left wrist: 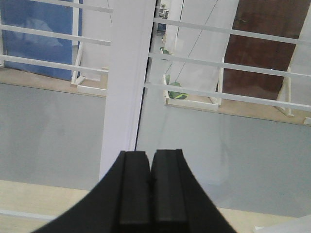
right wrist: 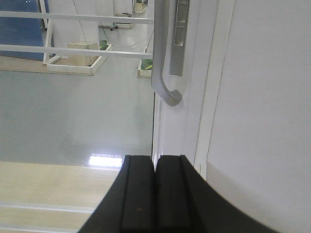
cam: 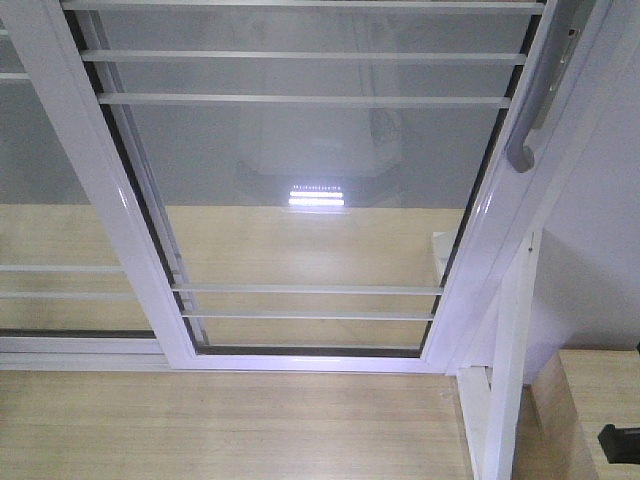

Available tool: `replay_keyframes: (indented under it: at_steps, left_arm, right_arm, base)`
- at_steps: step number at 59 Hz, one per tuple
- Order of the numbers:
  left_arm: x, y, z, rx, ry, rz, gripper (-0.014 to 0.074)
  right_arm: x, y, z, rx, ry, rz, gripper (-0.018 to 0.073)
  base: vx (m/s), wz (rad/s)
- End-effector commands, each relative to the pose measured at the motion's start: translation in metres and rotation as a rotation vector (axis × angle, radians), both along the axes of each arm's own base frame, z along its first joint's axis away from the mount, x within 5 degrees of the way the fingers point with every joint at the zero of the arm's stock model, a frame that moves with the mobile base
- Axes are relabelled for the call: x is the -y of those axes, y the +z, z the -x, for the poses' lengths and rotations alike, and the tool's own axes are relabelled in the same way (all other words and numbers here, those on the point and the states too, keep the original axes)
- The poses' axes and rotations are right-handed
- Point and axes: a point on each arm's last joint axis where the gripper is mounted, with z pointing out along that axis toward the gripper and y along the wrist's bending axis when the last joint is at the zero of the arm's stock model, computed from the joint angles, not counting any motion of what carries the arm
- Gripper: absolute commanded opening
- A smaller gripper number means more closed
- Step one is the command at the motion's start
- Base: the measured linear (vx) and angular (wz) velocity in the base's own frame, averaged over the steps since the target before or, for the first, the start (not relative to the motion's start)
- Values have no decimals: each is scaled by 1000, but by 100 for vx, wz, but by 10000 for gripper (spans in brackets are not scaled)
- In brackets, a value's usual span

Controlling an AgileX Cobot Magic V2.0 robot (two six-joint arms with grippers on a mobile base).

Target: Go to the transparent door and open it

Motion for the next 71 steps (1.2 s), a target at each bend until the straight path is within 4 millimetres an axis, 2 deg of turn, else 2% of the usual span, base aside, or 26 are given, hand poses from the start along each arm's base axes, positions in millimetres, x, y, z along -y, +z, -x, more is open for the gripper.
replay_keyframes:
  at_steps: [1, 23, 33, 36, 41, 48, 55, 59, 64, 71]
  left_arm:
    - [0, -3, 0, 64, 1, 6, -6]
    - [0, -2, 0, 73, 1, 7, -6]
    - [-1, 10, 1, 191, 7, 13, -6]
    - [-1, 19, 3, 249, 9, 13, -6]
    - [-1, 46, 9, 369, 11, 4, -6]
    - [0, 100, 27, 510, 14, -57, -6]
    - [0, 141, 35, 495, 24, -115, -6]
    - [0, 156, 29, 444, 25, -119, -6]
    - [0, 173, 18, 422, 23, -118, -6]
    - [0, 186, -5, 410, 18, -118, -6]
  right_arm:
    - [0, 4, 0, 84, -1, 3, -7]
    - [0, 14, 0, 199, 2, 40, -7]
    - [-1, 27, 2, 328, 6, 28, -6]
    - [-1, 36, 3, 381, 7, 22, -4]
    - [-1, 60, 9, 431, 4, 25, -4]
    - [1, 110, 23, 444, -5, 28, -4]
    - [1, 157, 30, 438, -14, 44, -3]
    - [1, 182, 24, 451, -18, 61, -3]
    - [1, 202, 8, 457, -14, 66, -3]
    - [-1, 207, -22, 429, -6, 68, -3]
  base:
    - [0, 0]
    - [0, 0]
    - [0, 0]
    - [0, 0]
    - [0, 0]
    - [0, 0]
    - [0, 0]
    - [0, 0]
    - [0, 0]
    - [0, 0]
